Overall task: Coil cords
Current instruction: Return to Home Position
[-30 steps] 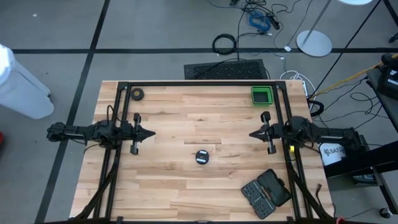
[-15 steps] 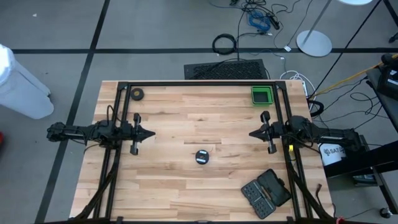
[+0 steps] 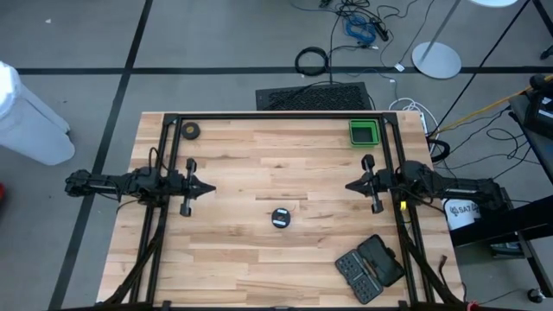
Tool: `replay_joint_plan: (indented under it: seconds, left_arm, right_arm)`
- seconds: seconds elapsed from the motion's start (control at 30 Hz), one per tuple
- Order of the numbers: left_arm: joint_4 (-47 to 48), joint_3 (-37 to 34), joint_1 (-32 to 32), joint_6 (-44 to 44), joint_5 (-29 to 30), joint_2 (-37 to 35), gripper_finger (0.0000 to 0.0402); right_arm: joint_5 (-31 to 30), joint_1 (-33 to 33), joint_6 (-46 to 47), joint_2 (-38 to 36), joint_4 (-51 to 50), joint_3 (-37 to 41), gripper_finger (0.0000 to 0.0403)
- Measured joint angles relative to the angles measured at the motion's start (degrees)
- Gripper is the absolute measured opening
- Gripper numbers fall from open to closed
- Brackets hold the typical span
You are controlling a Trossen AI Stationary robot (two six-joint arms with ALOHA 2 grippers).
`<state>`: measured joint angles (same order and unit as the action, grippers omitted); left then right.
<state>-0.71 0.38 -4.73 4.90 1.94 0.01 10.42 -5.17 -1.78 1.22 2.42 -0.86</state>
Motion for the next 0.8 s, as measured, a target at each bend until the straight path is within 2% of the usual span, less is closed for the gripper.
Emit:
replay_joint_plan:
  seconds: [0.17, 0.8]
  left_arm:
    - [0.24, 0.00, -0.02, 0.02, -1.49, 0.02, 0.0002]
    - [-0.07, -0.02, 0.00, -1.44, -1.40, 0.13, 0.0002]
  right_arm:
    - [-0.04, 0.00, -0.17, 0.38, -0.01, 0.00, 0.0000]
    - [-0.07, 0.02, -0.39, 0.40, -0.02, 0.00, 0.0000]
